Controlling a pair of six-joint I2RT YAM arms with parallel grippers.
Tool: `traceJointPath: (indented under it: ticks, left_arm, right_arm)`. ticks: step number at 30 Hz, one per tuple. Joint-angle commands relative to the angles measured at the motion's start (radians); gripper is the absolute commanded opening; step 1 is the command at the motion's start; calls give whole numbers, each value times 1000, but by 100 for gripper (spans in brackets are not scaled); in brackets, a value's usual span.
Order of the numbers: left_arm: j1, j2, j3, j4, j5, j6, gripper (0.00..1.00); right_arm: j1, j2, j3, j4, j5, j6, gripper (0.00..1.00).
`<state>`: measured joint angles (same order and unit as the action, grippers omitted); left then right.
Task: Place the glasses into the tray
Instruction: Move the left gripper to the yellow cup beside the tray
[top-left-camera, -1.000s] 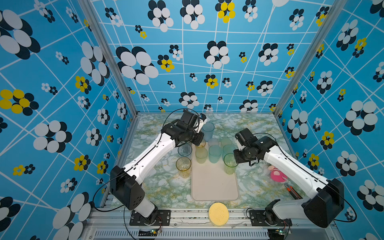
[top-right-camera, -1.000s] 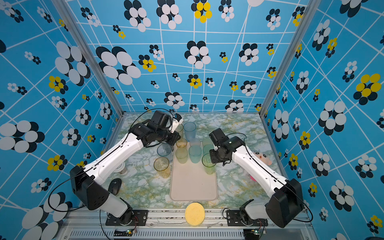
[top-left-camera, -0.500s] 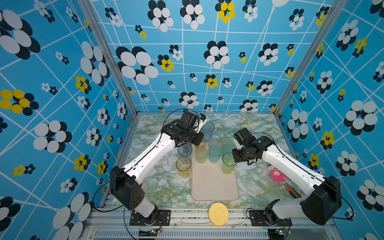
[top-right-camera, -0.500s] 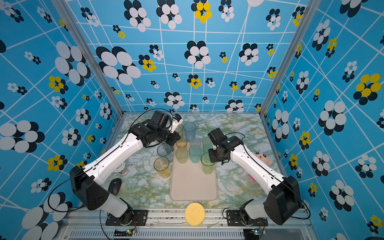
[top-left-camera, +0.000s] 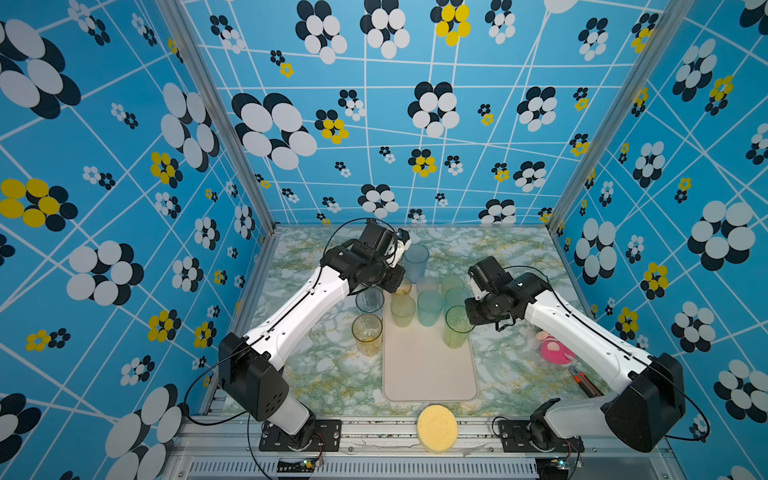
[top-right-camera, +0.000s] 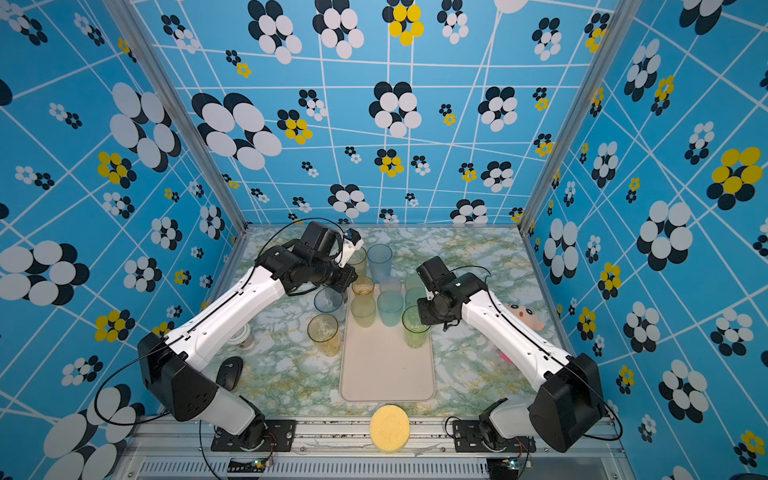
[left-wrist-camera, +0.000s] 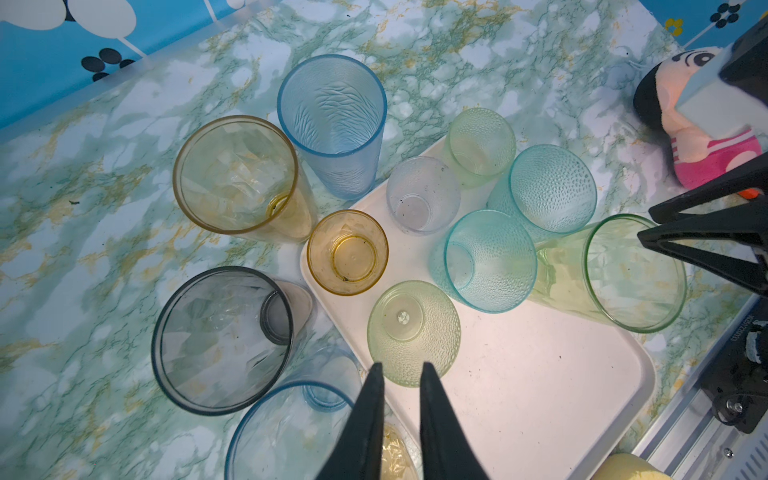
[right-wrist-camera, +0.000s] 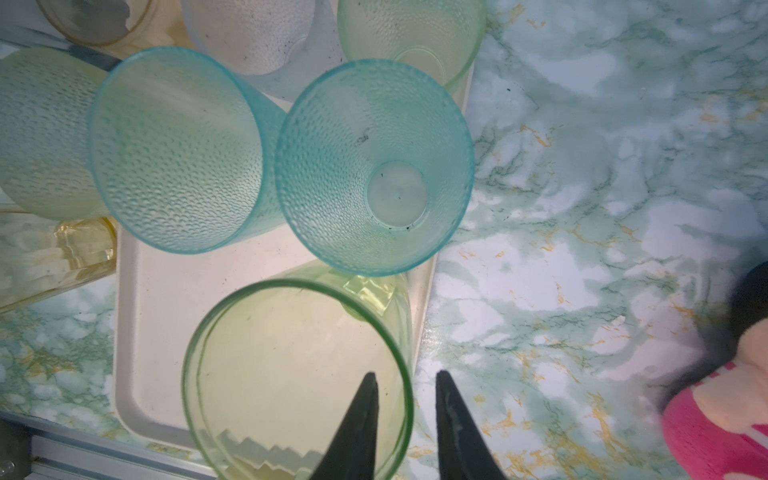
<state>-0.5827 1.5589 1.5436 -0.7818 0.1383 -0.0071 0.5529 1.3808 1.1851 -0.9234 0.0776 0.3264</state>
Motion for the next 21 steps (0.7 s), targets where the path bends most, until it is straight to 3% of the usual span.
traceJointPath:
  ticks: [1,14,21]
  left_arm:
    - [9,-36,0,-30,-19,16,20]
    - [12,-86,-47,-75,-83,9,19]
    - [15,-169,-117,-35,-101,-34,19]
  right_arm:
    - [-6,-26,-17,12,12,-3,28]
    - [-9,-71,-38,46,9,-3,31]
    - [-47,-119,-66,97,-1,-4,38]
